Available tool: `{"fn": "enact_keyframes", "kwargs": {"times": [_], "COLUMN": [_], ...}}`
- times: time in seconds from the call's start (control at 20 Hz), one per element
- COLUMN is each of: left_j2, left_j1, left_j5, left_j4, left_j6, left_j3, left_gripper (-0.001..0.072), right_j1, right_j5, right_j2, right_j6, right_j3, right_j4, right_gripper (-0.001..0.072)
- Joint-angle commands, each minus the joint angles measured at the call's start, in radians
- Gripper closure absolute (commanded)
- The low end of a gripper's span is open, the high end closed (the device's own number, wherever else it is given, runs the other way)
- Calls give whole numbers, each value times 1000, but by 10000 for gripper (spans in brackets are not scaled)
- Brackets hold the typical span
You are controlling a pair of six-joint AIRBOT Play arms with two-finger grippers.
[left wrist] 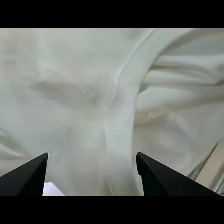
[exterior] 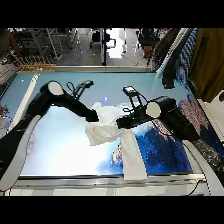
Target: Fold the clothes and pants, and hang the long-sleeved shirts on hangers.
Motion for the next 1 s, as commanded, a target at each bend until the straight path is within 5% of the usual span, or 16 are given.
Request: {"fn": "enact_keyframes", "kwargs": {"times": [0.0,0.35,0.5,0.7,0.95], "left_j2": [-31,-38,-35,40,220], "left_j1": [-89,-146,-139,-59,25], "left_j5": [9,22,170,323,321], "left_j4": [154,199,324,318,92], "left_j6": [34,28,-73,-214,-221], "left_j3": [0,0,1,62,107], "left_gripper": [106,156,697,693,693], "right_j1": [0,0,0,0,1], "right_j5": [-6,-29,-24,100,326], "right_j2": [0,0,0,0,50], "right_j6": [-11,-11,-11,-11,-7], "right_j3": [1,1,1,1,144], "right_j4": [-6,-7,-6,-9,-66], "right_gripper": [698,698,698,698,700]}}
